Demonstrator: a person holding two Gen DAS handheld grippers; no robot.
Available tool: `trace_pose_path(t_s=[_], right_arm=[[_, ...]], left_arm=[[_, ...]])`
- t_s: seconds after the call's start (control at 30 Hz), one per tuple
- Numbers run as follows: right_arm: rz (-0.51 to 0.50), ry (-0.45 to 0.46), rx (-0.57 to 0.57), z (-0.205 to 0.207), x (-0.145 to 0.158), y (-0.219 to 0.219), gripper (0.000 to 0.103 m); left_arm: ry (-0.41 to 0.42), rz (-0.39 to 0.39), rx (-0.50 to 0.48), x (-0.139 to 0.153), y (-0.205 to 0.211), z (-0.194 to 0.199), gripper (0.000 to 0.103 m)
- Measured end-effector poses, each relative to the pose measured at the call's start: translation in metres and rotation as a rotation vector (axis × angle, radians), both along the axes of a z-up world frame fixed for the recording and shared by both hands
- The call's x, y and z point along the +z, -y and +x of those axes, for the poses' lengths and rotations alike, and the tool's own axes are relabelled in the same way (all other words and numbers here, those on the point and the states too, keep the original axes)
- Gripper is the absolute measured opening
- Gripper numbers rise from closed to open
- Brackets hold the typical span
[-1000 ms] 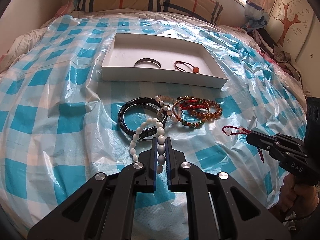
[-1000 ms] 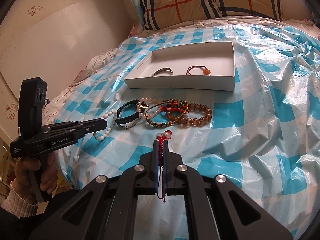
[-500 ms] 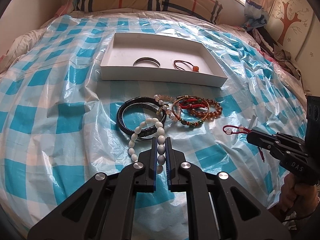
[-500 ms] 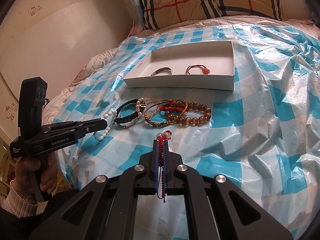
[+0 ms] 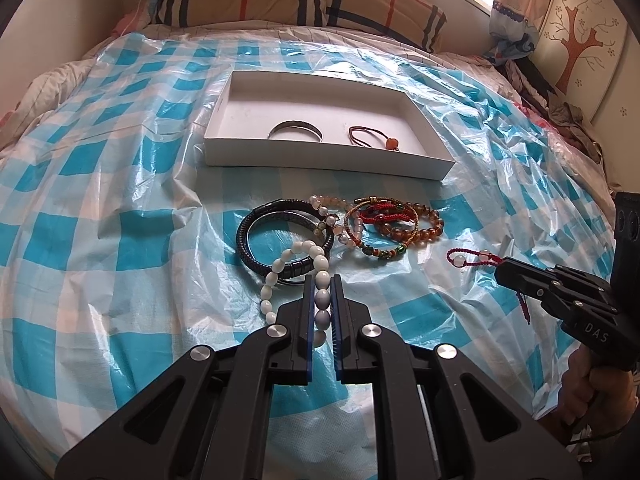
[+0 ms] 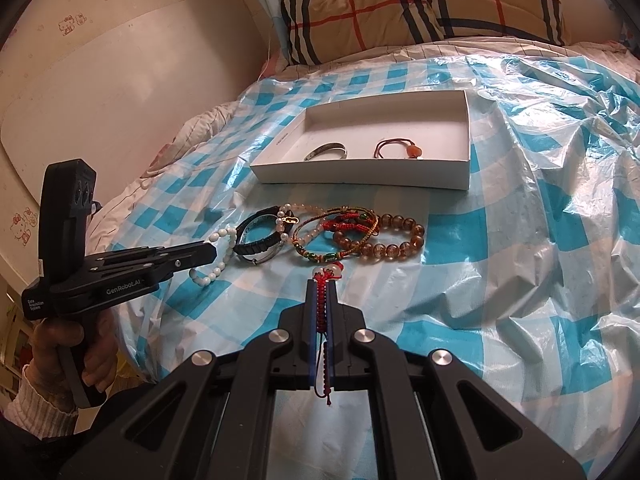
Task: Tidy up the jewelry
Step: 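Lift the white bead bracelet with the left tool while the right tool holds the red string bracelet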
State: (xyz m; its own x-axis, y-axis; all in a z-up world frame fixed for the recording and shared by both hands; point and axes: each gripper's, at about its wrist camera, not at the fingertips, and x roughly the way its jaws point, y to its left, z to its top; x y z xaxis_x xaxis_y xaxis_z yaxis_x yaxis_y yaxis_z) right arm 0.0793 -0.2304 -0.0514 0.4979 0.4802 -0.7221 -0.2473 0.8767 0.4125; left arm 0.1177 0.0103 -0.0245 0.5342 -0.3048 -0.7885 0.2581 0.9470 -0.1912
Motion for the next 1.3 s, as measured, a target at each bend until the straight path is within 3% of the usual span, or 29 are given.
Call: trace_pose_path(t_s=[1.3], right_arm=[[0.009,0.021,-0.004,0.001,0.006,-0.001,0.005]], left_arm=[[0.017,-0.012,0.001,0.011,-0.002,-0.001,0.007]])
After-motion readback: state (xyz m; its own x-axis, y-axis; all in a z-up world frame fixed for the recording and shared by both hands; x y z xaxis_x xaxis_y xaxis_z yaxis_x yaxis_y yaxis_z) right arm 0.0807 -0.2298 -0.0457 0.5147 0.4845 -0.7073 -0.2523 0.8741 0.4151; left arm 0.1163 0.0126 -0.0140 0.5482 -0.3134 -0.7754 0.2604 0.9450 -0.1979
